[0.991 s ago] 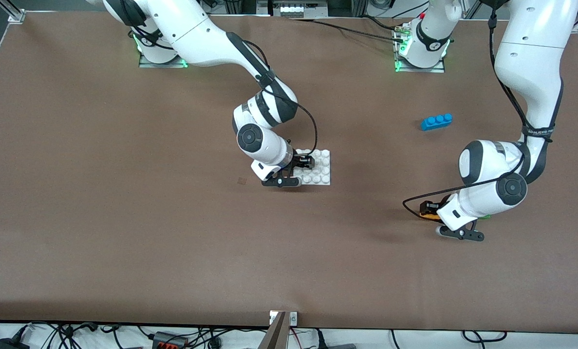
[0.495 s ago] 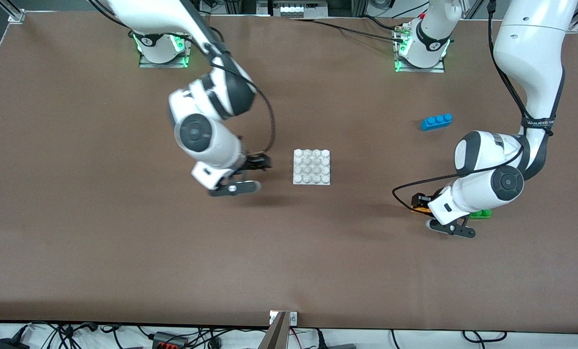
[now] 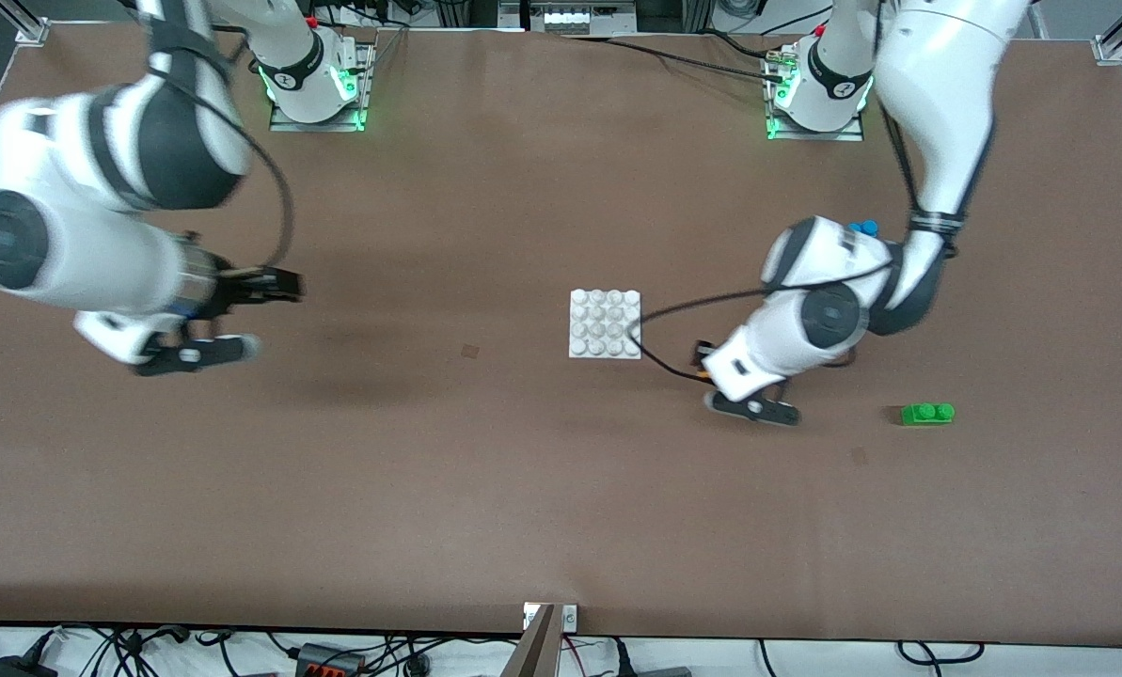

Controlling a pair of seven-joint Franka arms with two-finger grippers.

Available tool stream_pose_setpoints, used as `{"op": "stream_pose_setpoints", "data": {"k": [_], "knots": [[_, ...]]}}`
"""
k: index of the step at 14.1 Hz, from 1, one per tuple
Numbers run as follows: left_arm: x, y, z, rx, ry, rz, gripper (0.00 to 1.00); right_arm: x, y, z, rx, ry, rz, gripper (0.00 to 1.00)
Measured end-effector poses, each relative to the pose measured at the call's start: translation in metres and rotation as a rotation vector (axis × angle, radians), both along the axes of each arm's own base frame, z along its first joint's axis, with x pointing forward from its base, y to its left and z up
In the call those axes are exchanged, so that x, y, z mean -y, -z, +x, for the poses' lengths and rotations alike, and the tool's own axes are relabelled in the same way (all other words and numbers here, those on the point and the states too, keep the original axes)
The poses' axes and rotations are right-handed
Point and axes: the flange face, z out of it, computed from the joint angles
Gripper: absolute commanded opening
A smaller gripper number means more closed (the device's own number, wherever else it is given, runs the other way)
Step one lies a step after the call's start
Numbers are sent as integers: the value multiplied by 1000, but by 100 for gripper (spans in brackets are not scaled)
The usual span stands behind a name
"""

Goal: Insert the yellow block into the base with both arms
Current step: 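Release the base with the right gripper while the left gripper carries the block over, then lower the yellow block onto the base studs with the left gripper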

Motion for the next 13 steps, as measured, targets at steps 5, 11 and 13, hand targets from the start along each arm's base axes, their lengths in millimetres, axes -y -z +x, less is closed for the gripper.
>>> {"op": "stream_pose_setpoints", "data": {"k": [5, 11, 13], "knots": [[99, 9, -60, -21, 16, 27, 67, 83, -69, -31, 32, 69, 28, 100], [122, 27, -74, -20, -49, 36, 66, 102, -62, -64, 61, 57, 0, 100], [122, 29, -72, -12, -81, 32, 64, 107, -66, -75, 95, 69, -3, 100]]}}
